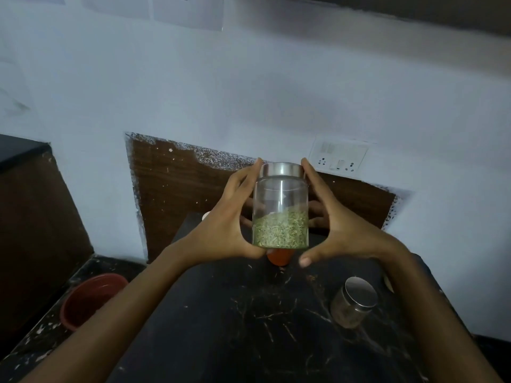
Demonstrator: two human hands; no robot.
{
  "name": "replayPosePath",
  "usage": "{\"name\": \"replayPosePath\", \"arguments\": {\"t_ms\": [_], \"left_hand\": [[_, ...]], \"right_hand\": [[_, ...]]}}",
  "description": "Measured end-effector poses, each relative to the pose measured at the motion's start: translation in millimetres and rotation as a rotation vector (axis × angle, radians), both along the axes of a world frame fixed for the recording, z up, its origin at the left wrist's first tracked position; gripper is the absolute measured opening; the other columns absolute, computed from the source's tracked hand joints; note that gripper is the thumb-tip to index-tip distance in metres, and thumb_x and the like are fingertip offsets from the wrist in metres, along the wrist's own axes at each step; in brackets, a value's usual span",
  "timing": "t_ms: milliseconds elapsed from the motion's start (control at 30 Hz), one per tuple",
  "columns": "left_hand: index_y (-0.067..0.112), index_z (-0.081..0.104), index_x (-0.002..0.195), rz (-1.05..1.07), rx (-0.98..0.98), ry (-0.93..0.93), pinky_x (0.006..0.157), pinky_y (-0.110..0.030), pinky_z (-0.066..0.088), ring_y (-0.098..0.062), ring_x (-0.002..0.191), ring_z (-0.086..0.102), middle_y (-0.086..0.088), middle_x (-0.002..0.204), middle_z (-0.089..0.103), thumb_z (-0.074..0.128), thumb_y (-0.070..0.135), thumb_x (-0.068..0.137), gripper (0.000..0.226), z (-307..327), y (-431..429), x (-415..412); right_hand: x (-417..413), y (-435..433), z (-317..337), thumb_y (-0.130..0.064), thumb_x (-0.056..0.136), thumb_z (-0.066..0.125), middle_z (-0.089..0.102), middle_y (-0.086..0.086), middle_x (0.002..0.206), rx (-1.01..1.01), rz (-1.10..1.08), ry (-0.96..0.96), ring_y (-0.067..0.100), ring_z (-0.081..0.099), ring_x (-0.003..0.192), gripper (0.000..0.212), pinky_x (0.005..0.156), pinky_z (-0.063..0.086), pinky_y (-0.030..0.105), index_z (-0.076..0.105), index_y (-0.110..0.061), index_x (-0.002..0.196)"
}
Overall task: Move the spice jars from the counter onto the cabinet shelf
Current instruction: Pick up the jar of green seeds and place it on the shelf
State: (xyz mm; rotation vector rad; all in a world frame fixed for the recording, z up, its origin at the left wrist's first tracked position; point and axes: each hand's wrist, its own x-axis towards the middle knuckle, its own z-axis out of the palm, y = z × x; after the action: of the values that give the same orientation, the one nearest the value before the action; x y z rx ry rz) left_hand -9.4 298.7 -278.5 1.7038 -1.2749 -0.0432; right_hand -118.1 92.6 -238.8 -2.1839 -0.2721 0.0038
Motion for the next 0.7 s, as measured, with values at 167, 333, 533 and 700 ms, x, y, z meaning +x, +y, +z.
{"name": "replayPosePath", "arguments": {"t_ms": [167,333,533,700], "left_hand": [[0.04,-0.012,0.146,-0.039,-0.01,0.084,0.09,-0.021,0.05,0.0,0.127,0.039,0.018,0.151,0.001,0.09,0.022,0.056,0.137,-2,1,-2],[0.045,-0.011,0.144,-0.028,0.063,-0.069,0.106,-0.025,0.039,0.002,0.142,0.003,0.022,0.152,-0.012,0.087,0.04,0.056,0.132,6,-2,-7],[0.037,0.004,0.147,-0.018,-0.012,0.037,0.087,-0.012,0.048,0.006,0.134,0.022,0.012,0.149,0.008,0.09,0.023,0.054,0.127,7,2,-16],[0.038,0.001,0.147,-0.113,-0.01,0.17,0.094,-0.028,0.05,0.0,0.139,0.02,0.021,0.15,0.007,0.089,0.014,0.057,0.128,5,2,-20]], "right_hand": [[-2,13,2,-0.021,0.053,0.09,0.002,-0.033,0.141,-0.163,-0.127,-0.16,-0.003,0.036,0.123,0.132,0.09,0.043,0.009,-0.004,-0.049,0.141],[-3,24,5,-0.028,0.053,0.089,-0.002,-0.032,0.135,-0.355,-0.124,-0.221,-0.017,0.02,0.117,0.131,0.086,0.026,-0.009,-0.007,-0.039,0.141],[-11,9,6,-0.032,0.051,0.09,-0.021,-0.037,0.143,-0.206,-0.057,-0.102,-0.002,0.018,0.136,0.14,0.103,0.036,0.017,-0.017,-0.051,0.139],[-16,8,6,-0.022,0.051,0.09,-0.001,-0.032,0.144,-0.137,-0.066,-0.077,-0.014,0.037,0.119,0.135,0.088,0.044,0.011,-0.006,-0.043,0.144]]}}
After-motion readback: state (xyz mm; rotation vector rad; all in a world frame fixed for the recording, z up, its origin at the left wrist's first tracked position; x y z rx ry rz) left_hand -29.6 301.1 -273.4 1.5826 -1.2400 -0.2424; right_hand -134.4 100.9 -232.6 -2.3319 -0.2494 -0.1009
